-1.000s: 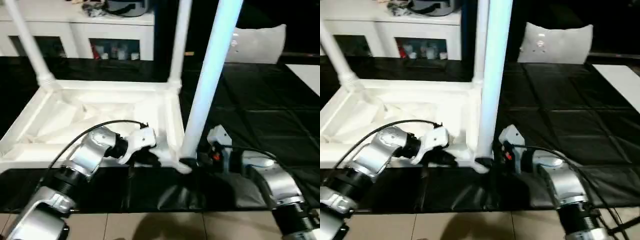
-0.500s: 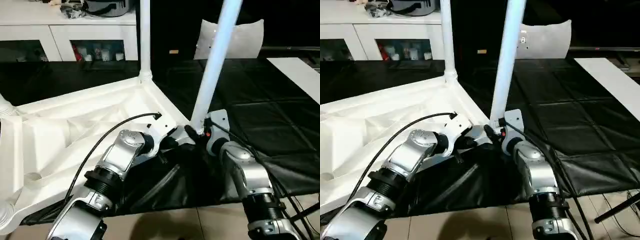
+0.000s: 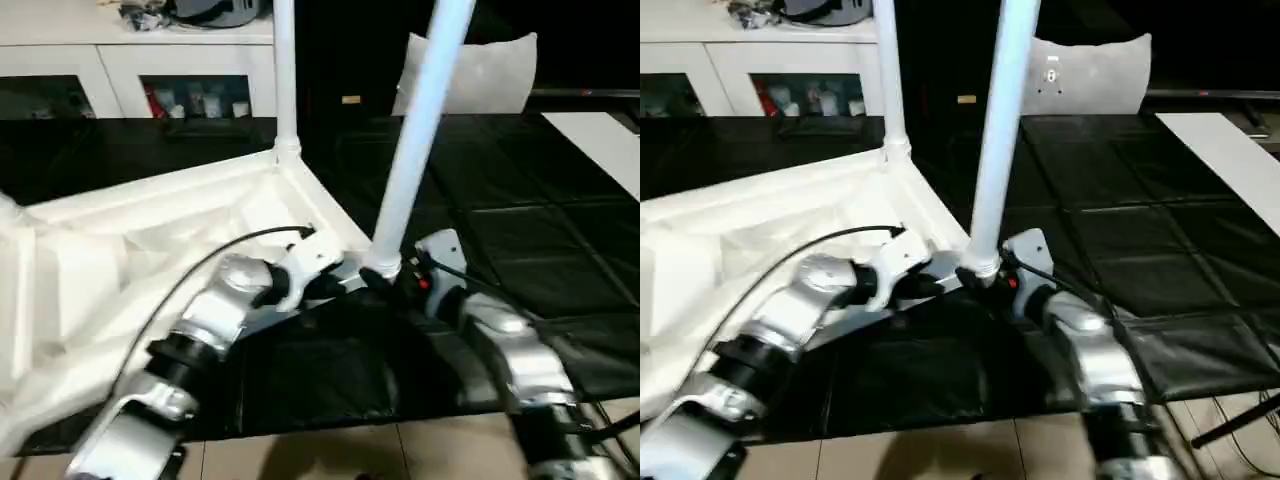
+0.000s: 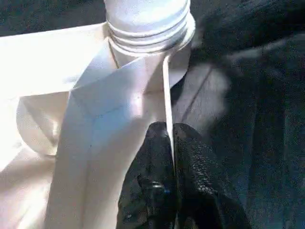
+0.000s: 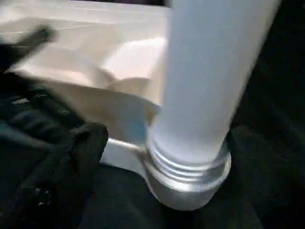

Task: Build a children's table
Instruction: Rotate leg to tighten

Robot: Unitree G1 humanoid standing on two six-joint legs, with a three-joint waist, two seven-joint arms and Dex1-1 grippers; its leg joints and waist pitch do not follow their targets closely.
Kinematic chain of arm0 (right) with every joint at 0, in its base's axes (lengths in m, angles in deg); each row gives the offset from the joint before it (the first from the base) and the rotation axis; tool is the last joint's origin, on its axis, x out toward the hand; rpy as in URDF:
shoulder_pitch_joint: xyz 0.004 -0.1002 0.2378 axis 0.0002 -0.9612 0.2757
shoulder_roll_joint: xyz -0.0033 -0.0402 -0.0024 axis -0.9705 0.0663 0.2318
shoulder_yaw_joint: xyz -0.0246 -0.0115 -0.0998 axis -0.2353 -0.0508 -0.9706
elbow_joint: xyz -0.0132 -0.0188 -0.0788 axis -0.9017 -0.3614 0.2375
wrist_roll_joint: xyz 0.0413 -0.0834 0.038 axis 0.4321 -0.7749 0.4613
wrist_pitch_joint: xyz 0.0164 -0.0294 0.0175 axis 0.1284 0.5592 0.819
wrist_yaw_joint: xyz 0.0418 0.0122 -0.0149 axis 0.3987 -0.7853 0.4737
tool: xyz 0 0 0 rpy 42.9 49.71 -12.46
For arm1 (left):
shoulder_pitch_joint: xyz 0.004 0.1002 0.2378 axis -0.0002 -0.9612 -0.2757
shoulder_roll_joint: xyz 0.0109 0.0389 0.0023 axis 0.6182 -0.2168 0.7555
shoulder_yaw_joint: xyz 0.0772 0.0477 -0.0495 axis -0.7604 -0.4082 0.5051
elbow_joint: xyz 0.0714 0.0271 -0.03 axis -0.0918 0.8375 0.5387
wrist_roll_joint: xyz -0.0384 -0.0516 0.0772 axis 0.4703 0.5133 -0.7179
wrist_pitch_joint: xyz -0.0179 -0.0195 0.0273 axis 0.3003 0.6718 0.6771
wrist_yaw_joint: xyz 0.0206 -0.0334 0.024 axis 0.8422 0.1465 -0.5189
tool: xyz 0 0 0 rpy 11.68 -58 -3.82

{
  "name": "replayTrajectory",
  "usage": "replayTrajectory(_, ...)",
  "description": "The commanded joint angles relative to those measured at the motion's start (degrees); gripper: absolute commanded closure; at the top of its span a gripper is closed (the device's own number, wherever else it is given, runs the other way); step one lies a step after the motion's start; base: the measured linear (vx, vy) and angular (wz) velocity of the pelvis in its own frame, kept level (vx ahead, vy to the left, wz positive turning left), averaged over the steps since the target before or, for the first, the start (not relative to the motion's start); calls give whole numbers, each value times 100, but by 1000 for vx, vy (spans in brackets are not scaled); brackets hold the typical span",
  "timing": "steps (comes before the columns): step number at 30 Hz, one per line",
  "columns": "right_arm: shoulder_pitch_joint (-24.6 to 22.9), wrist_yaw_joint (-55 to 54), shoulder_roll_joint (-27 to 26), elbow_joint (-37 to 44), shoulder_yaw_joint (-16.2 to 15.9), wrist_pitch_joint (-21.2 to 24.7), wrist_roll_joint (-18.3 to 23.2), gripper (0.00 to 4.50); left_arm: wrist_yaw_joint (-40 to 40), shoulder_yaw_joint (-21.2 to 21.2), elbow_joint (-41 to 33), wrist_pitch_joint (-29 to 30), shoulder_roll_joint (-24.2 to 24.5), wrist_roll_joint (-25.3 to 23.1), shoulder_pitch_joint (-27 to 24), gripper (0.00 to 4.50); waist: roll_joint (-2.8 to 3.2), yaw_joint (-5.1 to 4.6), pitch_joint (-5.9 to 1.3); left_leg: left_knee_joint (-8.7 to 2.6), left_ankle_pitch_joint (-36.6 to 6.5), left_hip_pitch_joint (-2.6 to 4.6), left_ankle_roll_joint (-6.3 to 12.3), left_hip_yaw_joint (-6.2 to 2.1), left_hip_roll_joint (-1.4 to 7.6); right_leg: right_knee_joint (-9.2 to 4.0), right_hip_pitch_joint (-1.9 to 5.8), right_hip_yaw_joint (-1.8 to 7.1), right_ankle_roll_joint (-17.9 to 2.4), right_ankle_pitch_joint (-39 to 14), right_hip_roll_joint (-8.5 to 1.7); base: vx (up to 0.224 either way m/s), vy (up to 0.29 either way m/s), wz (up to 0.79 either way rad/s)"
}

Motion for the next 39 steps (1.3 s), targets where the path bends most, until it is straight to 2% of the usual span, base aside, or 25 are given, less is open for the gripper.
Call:
replayTrajectory(1,-10,481,177,172,-115,-39,163,5,299,-134,-107,-237,97,61,13,450,-4,50,-366,-392,-1429,73,396,-103,311,-412,290,257,-1160,-1854,-400,0,0,0)
replayTrajectory(2,15,933,416,184,-119,-10,286,5,667,-220,-129,-442,287,106,-21,450,-17,67,-366,-395,-1446,64,388,-110,308,-410,307,258,-1161,-1872,-404,0,0,0)
replayTrajectory(6,100,1523,730,124,-214,5,426,5,1254,-350,-230,-723,560,175,-103,450,-16,128,-374,-393,-1406,74,373,-100,320,-379,300,270,-1213,-1757,-411,0,0,0)
replayTrajectory(10,172,1812,922,53,-356,-100,349,5,1597,-453,-288,-879,732,190,-141,450,0,207,-368,-395,-1388,115,322,-85,332,-381,264,280,-1253,-1727,-409,0,0,0)
replayTrajectory(14,246,2341,1142,-12,-595,-159,345,5,2037,-598,-361,-1143,953,218,-176,450,-4,231,-357,-408,-1510,113,250,-92,332,-379,282,280,-1211,-1874,-412,0,0,0)
replayTrajectory(15,242,2435,1168,-10,-632,-152,360,5,2097,-624,-370,-1181,984,225,-183,450,-70,228,-357,-409,-1509,111,262,-84,336,-386,282,278,-1194,-1913,-413,0,0,0)
replayTrajectory(16,239,2545,1192,-1,-674,-117,399,5,2179,-640,-372,-1237,1012,230,-193,450,-34,251,-361,-410,-1470,111,259,-94,337,-369,286,281,-1187,-1933,-424,0,0,0)
replayTrajectory(23,239,2686,1212,-48,-787,-121,437,74,2347,-682,-390,-1368,1057,268,-204,450,-38,308,-368,-406,-1369,115,222,-83,342,-356,283,285,-1198,-1837,-425,0,0,0)
replayTrajectory(26,249,2710,1202,-59,-790,-102,457,88,2377,-708,-364,-1409,1049,269,-188,450,-36,307,-374,-405,-1331,109,219,-87,339,-352,291,282,-1178,-1826,-423,0,0,0)
replayTrajectory(27,253,2720,1201,-64,-794,-94,457,113,2383,-714,-352,-1421,1043,267,-181,450,-40,309,-374,-402,-1330,110,224,-83,336,-356,288,283,-1173,-1831,-422,0,0,0)
replayTrajectory(31,255,2759,1198,-79,-816,-81,457,128,2397,-718,-339,-1441,1024,261,-171,450,-46,315,-376,-401,-1278,108,238,-85,339,-350,292,281,-1176,-1819,-423,0,0,0)
replayTrajectory(32,257,2754,1194,-85,-824,-96,454,154,2401,-717,-340,-1445,1025,262,-170,450,-44,314,-377,-400,-1275,108,238,-83,339,-349,291,280,-1176,-1808,-419,0,0,0)
replayTrajectory(35,258,2754,1177,-91,-835,-110,462,168,2397,-715,-352,-1439,1026,264,-175,450,-65,323,-379,-396,-1262,110,248,-79,337,-350,293,279,-1174,-1824,-423,0,0,0)
replayTrajectory(37,259,2760,1155,-87,-852,-98,465,198,2388,-709,-352,-1429,1032,264,-175,450,-62,323,-374,-398,-1286,113,243,-81,339,-353,287,278,-1161,-1878,-423,0,0,0)
replayTrajectory(39,253,2758,1145,-82,-861,-97,463,206,2376,-702,-350,-1422,1033,262,-176,450,-64,321,-374,-396,-1320,117,236,-82,335,-362,287,279,-1129,-1969,-429,0,0,0)
